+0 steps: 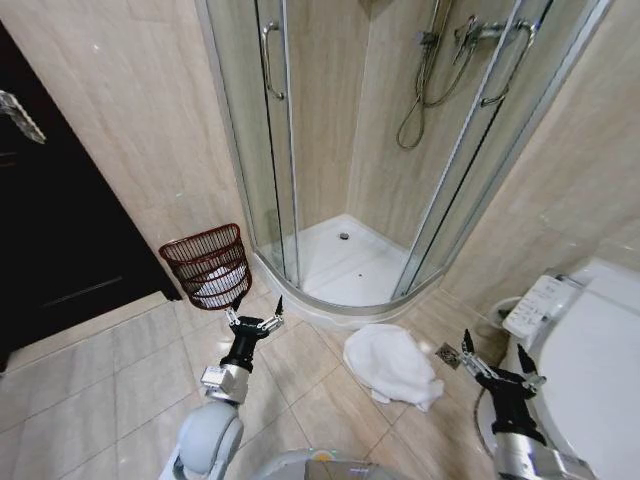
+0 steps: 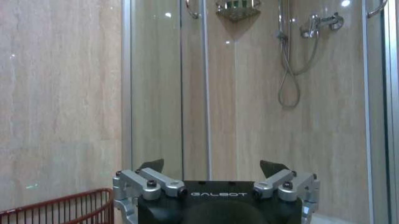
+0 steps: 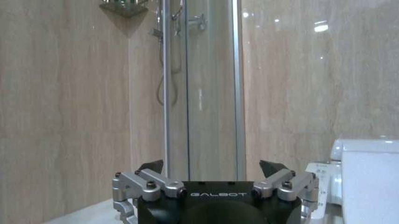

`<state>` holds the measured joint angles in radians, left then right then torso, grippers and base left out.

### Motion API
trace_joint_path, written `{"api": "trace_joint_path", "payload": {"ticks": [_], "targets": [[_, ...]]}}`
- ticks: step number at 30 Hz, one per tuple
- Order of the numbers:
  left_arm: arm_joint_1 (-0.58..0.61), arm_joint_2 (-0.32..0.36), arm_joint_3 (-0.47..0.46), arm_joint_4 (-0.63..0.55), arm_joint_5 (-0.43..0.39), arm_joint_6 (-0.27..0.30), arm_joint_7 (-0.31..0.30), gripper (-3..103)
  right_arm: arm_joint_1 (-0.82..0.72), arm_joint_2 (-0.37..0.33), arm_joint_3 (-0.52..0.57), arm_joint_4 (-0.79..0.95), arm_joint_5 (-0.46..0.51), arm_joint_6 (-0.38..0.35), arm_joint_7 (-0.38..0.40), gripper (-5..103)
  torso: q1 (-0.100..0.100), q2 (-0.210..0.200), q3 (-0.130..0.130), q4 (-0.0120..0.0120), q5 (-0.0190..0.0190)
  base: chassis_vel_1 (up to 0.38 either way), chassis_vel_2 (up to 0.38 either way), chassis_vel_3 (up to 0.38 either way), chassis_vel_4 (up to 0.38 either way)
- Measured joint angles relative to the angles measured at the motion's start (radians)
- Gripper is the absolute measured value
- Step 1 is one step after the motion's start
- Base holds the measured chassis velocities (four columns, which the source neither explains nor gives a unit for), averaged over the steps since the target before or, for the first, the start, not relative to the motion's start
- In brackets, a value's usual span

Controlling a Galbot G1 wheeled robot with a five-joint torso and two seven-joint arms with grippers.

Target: Discard the used towel into the hamper.

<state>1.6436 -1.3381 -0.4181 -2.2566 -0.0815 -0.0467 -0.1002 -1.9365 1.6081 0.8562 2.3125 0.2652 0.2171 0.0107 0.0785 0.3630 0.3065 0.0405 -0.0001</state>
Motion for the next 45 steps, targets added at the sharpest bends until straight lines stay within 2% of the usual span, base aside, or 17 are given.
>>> {"api": "trace_joint_path", "payload": {"ticks": [22, 38, 45], "targets": [[0.007, -0.007, 0.002, 0.021, 0.013, -0.008, 0.005, 100, 0.020, 0.000, 0.003, -0.022, -0.006, -0.006, -0.001, 100, 0.000, 0.000, 0.000, 0.0002, 0.0000, 0.101, -0.093, -0.094, 0.095], [-0.002, 0.000, 0.002, 0.028, 0.006, -0.014, 0.008, 100, 0.041, 0.000, 0.003, -0.030, -0.008, -0.001, 0.000, 100, 0.000, 0.000, 0.000, 0.0000, 0.0001, 0.027, -0.037, -0.043, 0.033], [-0.001, 0.000, 0.010, 0.003, -0.016, 0.031, 0.040, 100, 0.042, 0.000, 0.005, -0.022, -0.021, -0.001, 0.001, 100, 0.000, 0.000, 0.000, 0.0000, 0.0001, 0.000, 0.000, 0.000, 0.000]]}}
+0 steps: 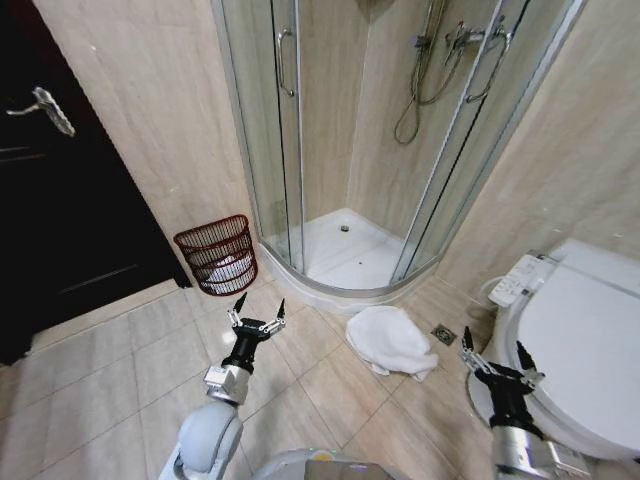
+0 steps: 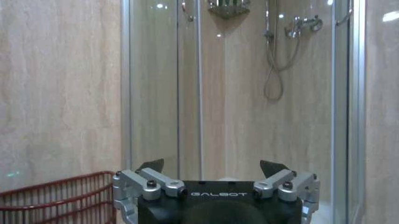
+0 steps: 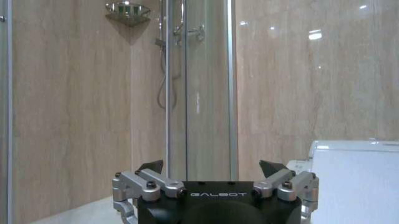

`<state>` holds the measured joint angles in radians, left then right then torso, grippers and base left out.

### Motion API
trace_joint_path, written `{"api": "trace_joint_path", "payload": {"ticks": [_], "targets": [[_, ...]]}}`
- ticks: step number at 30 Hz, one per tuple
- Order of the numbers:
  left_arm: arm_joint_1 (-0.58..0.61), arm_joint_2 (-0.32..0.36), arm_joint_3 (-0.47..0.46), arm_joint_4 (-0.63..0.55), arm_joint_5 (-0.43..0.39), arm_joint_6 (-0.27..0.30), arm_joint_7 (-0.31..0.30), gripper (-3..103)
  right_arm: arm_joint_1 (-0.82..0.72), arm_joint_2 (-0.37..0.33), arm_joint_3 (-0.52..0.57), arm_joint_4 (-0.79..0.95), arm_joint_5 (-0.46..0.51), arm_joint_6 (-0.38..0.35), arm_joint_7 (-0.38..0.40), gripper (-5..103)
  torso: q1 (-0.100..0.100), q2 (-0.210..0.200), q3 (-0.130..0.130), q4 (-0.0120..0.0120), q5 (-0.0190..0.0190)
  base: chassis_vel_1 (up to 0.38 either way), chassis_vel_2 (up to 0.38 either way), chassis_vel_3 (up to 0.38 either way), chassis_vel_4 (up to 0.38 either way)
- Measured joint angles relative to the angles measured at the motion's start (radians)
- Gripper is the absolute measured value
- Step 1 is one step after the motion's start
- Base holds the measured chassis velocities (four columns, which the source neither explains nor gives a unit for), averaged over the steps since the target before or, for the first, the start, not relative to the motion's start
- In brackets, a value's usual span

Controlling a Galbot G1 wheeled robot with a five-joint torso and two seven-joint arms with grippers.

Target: Discard the used towel into the hamper.

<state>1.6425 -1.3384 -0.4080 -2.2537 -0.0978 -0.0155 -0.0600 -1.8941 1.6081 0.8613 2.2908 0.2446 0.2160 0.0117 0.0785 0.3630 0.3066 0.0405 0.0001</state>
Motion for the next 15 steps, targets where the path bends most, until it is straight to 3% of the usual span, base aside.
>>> {"api": "trace_joint_path", "payload": {"ticks": [5, 14, 15], "targets": [[-0.026, 0.016, 0.015, 0.013, -0.023, -0.066, -0.018, 100, -0.001, 0.000, 0.002, 0.011, -0.005, 0.001, 0.001, 100, 0.003, 0.006, 0.003, 0.0000, -0.0002, 0.000, 0.000, 0.000, 0.000], [-0.018, 0.053, 0.018, 0.008, -0.025, -0.070, -0.086, 100, -0.013, 0.000, -0.006, 0.045, -0.029, 0.003, -0.002, 100, 0.010, 0.022, 0.013, 0.0000, -0.0001, 0.000, 0.000, 0.000, 0.000], [-0.018, 0.055, 0.019, 0.000, -0.024, -0.051, -0.119, 100, -0.014, 0.000, -0.009, 0.054, -0.035, 0.003, -0.010, 100, 0.012, 0.028, 0.016, 0.0001, -0.0002, 0.000, 0.000, 0.000, 0.000]]}}
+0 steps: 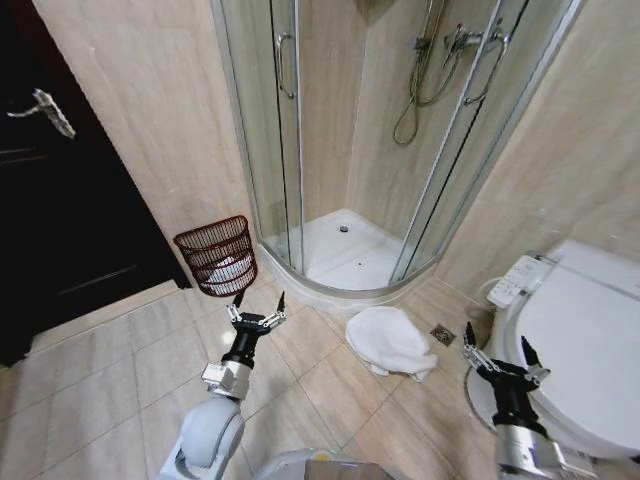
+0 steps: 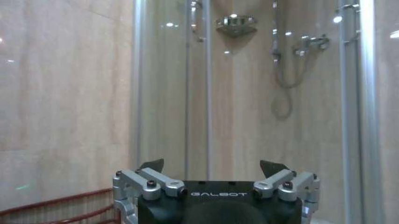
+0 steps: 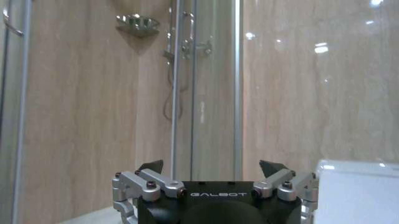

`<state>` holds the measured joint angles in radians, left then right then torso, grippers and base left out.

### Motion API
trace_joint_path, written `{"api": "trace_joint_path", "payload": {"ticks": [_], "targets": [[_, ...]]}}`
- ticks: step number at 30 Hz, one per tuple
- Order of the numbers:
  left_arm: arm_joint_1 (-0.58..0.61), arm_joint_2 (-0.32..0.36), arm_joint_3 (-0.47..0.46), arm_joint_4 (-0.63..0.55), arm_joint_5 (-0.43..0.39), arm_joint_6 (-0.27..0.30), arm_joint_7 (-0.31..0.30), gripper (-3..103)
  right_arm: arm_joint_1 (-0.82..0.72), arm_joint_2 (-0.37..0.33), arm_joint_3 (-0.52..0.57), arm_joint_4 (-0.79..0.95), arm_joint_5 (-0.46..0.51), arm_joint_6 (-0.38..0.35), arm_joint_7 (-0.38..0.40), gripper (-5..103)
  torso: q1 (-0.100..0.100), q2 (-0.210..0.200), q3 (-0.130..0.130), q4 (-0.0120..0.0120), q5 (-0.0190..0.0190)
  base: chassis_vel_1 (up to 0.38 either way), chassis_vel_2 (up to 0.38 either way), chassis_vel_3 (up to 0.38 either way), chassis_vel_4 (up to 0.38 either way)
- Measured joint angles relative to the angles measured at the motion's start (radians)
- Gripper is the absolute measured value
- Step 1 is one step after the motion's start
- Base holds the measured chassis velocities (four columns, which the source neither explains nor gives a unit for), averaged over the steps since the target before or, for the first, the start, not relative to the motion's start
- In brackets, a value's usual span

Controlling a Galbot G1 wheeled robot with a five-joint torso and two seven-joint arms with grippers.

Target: Discard the used towel into the hamper.

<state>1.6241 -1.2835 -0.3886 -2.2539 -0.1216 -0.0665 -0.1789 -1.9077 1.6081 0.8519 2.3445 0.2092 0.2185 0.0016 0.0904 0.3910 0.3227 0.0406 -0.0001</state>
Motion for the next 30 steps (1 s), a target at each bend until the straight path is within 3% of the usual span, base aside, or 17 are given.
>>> {"api": "trace_joint_path", "payload": {"ticks": [2, 5, 12, 15, 21, 26, 30], "targets": [[-0.003, 0.002, 0.002, -0.011, 0.002, 0.043, -0.048, 100, -0.001, 0.000, -0.003, 0.009, -0.003, -0.001, -0.032, 100, 0.004, 0.010, 0.006, 0.0000, 0.0000, 0.000, 0.000, 0.000, 0.000], [-0.018, 0.005, -0.002, -0.007, 0.021, 0.061, -0.081, 100, 0.000, 0.000, -0.008, 0.013, -0.004, -0.005, -0.067, 100, 0.009, 0.022, 0.014, 0.0000, 0.0001, 0.000, 0.000, 0.000, 0.000], [-0.055, 0.007, -0.031, 0.016, 0.032, 0.069, -0.120, 100, 0.015, 0.000, -0.022, 0.041, -0.001, -0.054, -0.138, 100, 0.020, 0.052, 0.032, -0.0001, 0.0000, 0.000, 0.000, 0.000, 0.000], [-0.056, 0.007, -0.046, 0.012, 0.017, 0.071, -0.105, 100, 0.022, 0.000, -0.030, 0.056, -0.004, -0.078, -0.142, 100, 0.024, 0.063, 0.039, 0.0000, 0.0000, 0.000, 0.000, 0.000, 0.000], [-0.061, 0.038, -0.084, -0.009, -0.049, 0.072, -0.010, 100, 0.039, 0.000, -0.061, 0.095, -0.010, -0.131, -0.131, 100, 0.036, 0.093, 0.057, 0.0000, 0.0001, 0.000, 0.000, 0.000, 0.000], [-0.075, 0.063, -0.091, -0.011, -0.075, 0.073, 0.006, 100, 0.007, -0.003, -0.069, 0.113, 0.004, -0.137, -0.113, 100, 0.042, 0.109, 0.067, -0.0002, 0.0001, 0.000, 0.000, 0.000, 0.000], [-0.079, 0.072, -0.090, -0.014, -0.091, 0.074, 0.019, 100, -0.032, -0.050, -0.063, 0.131, 0.035, -0.136, -0.073, 100, 0.048, 0.126, 0.078, -0.0001, 0.0001, 0.000, 0.000, 0.000, 0.000]]}}
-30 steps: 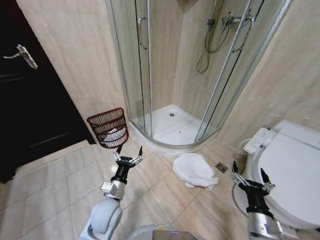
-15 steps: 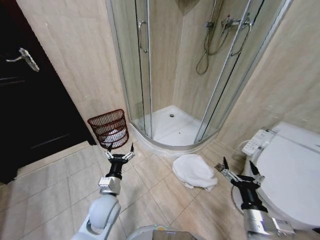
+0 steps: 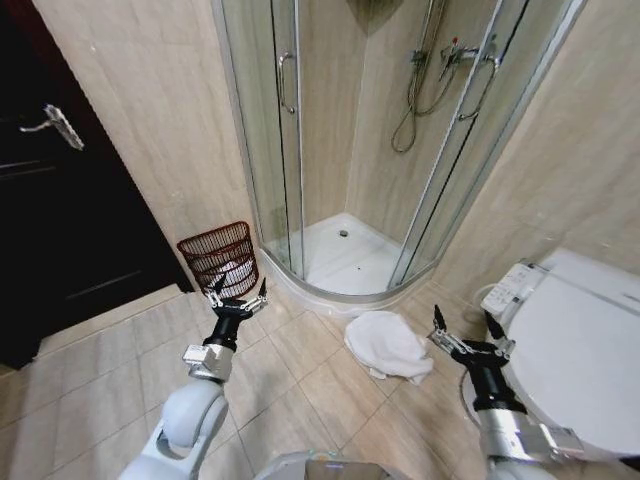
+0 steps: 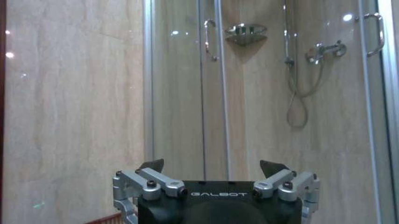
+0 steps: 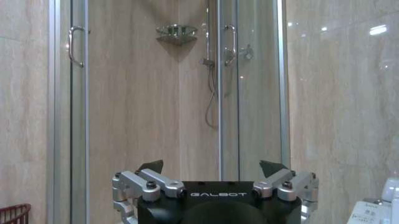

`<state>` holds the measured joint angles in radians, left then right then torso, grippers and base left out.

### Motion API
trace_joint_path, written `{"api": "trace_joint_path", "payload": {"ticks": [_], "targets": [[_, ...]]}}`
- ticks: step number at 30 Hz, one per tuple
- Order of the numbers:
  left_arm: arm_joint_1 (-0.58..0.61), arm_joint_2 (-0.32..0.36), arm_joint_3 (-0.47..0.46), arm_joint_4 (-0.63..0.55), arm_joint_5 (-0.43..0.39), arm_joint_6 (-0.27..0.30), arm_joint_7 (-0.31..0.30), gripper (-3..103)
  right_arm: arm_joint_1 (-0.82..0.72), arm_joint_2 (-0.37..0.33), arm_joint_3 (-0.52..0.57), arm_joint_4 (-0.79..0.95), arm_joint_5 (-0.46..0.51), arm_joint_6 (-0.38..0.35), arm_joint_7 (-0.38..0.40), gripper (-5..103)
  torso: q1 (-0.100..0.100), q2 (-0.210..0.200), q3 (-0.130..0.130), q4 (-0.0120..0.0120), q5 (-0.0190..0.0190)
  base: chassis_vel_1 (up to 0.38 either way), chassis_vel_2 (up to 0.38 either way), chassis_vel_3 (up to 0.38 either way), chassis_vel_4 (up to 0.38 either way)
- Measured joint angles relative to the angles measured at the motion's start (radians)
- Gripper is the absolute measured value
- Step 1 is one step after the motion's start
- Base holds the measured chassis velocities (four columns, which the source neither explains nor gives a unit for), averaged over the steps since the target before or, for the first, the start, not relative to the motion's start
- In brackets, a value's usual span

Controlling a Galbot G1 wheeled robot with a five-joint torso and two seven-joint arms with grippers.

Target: Discard the used towel into the hamper.

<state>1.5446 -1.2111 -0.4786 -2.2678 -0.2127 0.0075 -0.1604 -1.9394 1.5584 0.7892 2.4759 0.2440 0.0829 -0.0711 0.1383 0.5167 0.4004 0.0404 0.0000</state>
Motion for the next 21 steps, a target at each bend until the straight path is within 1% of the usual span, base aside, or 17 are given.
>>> {"api": "trace_joint_path", "payload": {"ticks": [1, 4, 5, 7, 10, 15, 17, 21], "targets": [[0.000, 0.002, 0.000, -0.001, -0.001, 0.000, 0.002, 100, -0.010, -0.013, 0.002, 0.003, 0.010, 0.001, 0.005, 100, 0.001, 0.003, 0.002, 0.0000, 0.0000, 0.000, 0.000, 0.000, 0.000], [-0.003, 0.007, 0.003, -0.002, -0.003, 0.002, 0.007, 100, -0.071, -0.100, 0.021, 0.015, 0.039, 0.021, 0.036, 100, 0.008, 0.022, 0.014, 0.0000, 0.0000, 0.000, 0.000, 0.000, 0.000], [-0.003, 0.007, 0.003, -0.002, -0.003, 0.002, 0.007, 100, -0.071, -0.100, 0.021, 0.015, 0.039, 0.021, 0.036, 100, 0.008, 0.022, 0.014, 0.0000, 0.0000, 0.000, 0.000, 0.000, 0.000], [-0.006, 0.007, 0.004, 0.002, -0.004, 0.003, 0.008, 100, -0.083, -0.128, 0.027, 0.018, 0.042, 0.028, 0.057, 100, 0.013, 0.032, 0.019, 0.0000, 0.0000, 0.000, 0.000, 0.000, 0.000], [-0.010, 0.006, 0.008, 0.009, -0.005, 0.004, 0.010, 100, -0.071, -0.134, 0.027, 0.018, 0.041, 0.028, 0.072, 100, 0.018, 0.044, 0.026, 0.0000, 0.0001, 0.000, 0.000, 0.000, 0.000], [-0.015, 0.007, 0.010, 0.008, -0.017, 0.010, 0.019, 100, -0.026, -0.116, 0.024, 0.014, 0.038, 0.003, 0.092, 100, 0.027, 0.068, 0.041, 0.0001, 0.0000, 0.000, 0.000, 0.000, 0.000], [-0.014, 0.007, 0.009, 0.004, -0.019, 0.011, 0.021, 100, -0.026, -0.115, 0.023, 0.015, 0.038, 0.002, 0.093, 100, 0.028, 0.072, 0.044, 0.0000, 0.0001, 0.000, 0.000, 0.000, 0.000], [-0.023, 0.013, 0.011, -0.010, -0.032, 0.022, 0.024, 100, -0.030, -0.125, 0.017, 0.021, 0.036, -0.002, 0.092, 100, 0.037, 0.095, 0.059, 0.0000, 0.0000, 0.000, 0.000, 0.000, 0.000]]}}
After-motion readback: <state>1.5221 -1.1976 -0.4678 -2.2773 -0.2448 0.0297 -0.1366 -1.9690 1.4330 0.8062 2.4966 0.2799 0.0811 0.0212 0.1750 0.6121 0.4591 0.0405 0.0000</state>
